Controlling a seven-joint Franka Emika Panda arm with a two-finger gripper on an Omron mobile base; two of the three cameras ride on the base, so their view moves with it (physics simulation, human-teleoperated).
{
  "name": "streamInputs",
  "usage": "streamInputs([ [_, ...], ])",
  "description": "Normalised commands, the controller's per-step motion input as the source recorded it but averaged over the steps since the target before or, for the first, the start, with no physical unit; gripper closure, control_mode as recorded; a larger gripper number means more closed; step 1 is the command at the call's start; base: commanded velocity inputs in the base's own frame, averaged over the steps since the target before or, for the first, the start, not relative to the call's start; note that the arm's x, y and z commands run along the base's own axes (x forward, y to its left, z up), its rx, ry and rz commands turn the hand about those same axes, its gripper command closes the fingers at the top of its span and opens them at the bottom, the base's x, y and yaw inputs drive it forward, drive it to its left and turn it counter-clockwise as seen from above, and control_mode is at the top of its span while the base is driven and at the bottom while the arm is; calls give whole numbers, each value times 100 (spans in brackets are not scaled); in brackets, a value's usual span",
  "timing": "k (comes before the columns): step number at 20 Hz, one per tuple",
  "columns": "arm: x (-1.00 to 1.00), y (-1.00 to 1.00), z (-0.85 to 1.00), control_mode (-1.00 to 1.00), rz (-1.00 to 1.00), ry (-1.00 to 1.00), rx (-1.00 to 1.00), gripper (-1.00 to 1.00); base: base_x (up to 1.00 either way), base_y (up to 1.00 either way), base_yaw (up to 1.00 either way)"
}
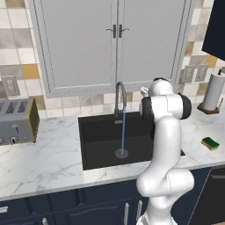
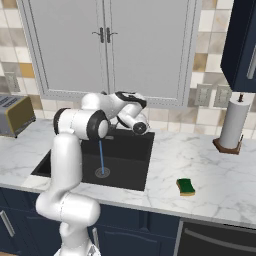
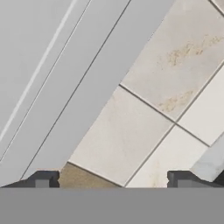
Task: Soak the sponge with water for a few seconds and then drop it inside the sink.
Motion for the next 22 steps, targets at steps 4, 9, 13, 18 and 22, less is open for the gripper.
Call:
streamInputs([
  [4, -59, -39, 27, -100, 0, 0, 3, -100, 0, 0, 0],
  [9, -61, -31, 19, -100, 0, 0, 0, -100, 0, 0, 0],
  [13, -58, -22, 24, -100, 0, 0, 0, -100, 0, 0, 0],
  [18, -44, -2, 28, -100, 0, 0, 0, -100, 0, 0, 0],
  [22, -52, -6, 37, -100, 0, 0, 0, -100, 0, 0, 0],
])
